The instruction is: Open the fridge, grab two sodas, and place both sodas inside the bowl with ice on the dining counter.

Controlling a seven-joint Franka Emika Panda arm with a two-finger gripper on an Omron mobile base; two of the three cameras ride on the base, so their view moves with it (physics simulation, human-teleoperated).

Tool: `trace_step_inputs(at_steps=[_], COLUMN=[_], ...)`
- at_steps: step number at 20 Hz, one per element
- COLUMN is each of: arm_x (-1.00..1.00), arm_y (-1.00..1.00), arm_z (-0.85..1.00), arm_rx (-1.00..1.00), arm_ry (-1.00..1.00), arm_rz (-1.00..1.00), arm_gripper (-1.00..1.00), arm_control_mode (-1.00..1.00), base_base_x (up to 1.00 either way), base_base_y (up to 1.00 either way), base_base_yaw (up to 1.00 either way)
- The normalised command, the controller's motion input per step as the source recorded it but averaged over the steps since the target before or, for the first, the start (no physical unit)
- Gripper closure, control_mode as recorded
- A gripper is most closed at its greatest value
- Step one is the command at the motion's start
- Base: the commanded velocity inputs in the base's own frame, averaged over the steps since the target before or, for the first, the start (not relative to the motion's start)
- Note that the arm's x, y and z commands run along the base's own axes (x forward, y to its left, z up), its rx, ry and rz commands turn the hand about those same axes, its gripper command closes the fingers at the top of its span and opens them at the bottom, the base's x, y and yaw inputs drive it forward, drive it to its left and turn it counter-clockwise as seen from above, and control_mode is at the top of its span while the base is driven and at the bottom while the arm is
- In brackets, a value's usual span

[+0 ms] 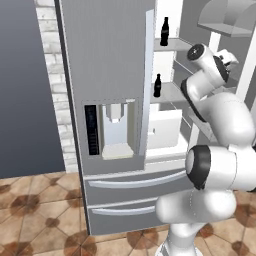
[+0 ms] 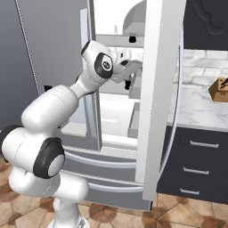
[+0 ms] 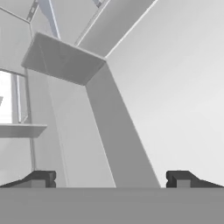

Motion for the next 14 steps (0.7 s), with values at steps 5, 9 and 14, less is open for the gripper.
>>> trace_step_inputs(at_steps=[5, 9, 14], arm_x=[-0.27, -0.34, -0.23], arm_y=[0.03, 0.87, 1.0], arm_z=[0.0, -0.02, 0.0], arm_rx=[0.09, 0.06, 0.05], arm_ry=[-0.09, -0.11, -0.1], arm_rz=[0.0, 0.01, 0.02], arm_gripper=[-1.0, -1.0, -1.0], arm_control_mode=[-1.0, -1.0, -1.0], base_base_x=[0.0, 0.0, 0.0], base_base_y=[0.0, 0.0, 0.0], base_base_yaw=[0.0, 0.0, 0.0])
